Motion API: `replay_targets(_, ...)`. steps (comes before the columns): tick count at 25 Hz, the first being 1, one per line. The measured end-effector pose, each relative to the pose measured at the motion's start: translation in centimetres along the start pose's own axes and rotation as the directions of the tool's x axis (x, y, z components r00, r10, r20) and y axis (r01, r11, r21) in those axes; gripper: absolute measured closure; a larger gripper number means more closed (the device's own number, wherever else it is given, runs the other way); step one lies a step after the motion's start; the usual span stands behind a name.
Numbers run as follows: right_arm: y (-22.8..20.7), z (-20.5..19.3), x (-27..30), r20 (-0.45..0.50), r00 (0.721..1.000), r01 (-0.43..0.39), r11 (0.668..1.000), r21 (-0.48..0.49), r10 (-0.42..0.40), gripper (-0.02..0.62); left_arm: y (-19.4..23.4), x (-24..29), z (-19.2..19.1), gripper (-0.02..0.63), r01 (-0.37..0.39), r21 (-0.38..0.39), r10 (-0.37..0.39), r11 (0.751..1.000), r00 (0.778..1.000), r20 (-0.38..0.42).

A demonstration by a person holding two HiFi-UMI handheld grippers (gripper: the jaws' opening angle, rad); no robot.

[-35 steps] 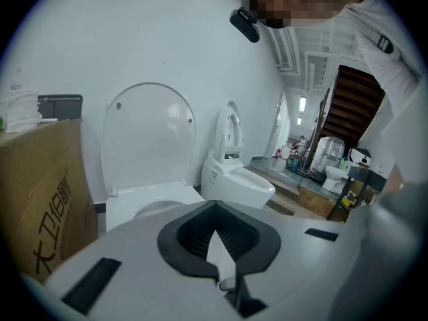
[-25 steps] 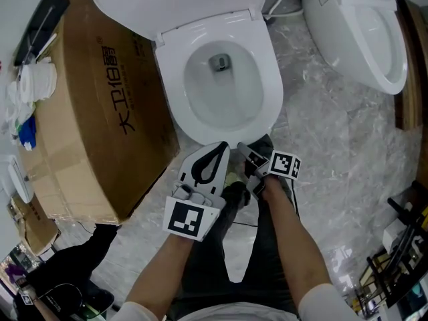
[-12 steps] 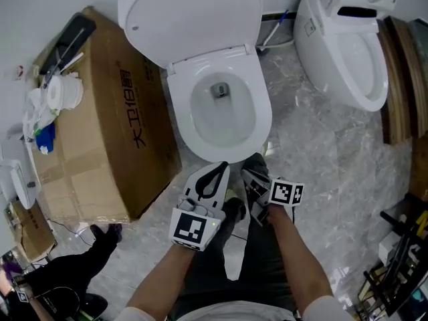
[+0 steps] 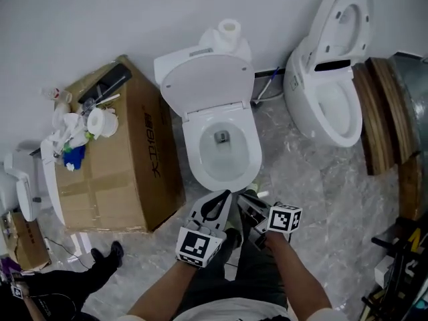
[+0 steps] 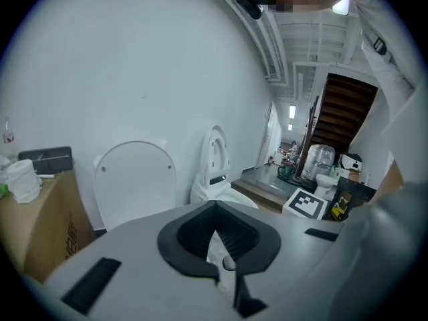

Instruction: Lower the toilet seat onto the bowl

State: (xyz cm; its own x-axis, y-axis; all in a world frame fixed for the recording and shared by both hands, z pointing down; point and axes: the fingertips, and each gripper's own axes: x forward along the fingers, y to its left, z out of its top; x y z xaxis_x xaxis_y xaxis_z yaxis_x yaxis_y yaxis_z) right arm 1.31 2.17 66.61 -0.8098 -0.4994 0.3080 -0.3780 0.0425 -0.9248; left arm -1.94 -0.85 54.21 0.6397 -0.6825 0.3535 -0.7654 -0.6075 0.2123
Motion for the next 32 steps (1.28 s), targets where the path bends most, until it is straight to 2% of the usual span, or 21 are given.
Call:
replay_targets(7,8.6,2.8,-2.2,0.060,0.997,-0.041,0.996,-0.081,0.046,0.558,-1.5,-3.2,6.0,0.597,-0.003,0.028,0.002,1.000,0.999,0.037)
replay_targets(13,16.9,6.8,-3.9,0.119,0.991,-0.022,0.964,-0.263,0.055,0.563,-2.9,-5.3,12.2,0.597,0.005,0.049,-0.009,0.999,0.997,0.081)
replay_targets(17,22.6,8.9,-5.0,0.154,0.986,-0.002,0.921,-0.389,0.067,0.563,-3.5,-7.0,16.5,0.597,0.001,0.037,-0.005,0.999,0.993,0.121)
replay_targets(22,28.6,10.5,-6.3,0.181,0.981,0.036,0.852,-0.523,0.070,0.565,-3.5,-9.3,21.1,0.597,-0.021,0.008,0.020,1.000,0.986,0.163)
replay_targets(32,37.0,13.1,-8.1,0.232,0.967,0.090,0.706,-0.703,0.107,0.574,-3.8,-12.2,27.5,0.597,-0.052,0.006,0.049,0.999,0.969,0.244)
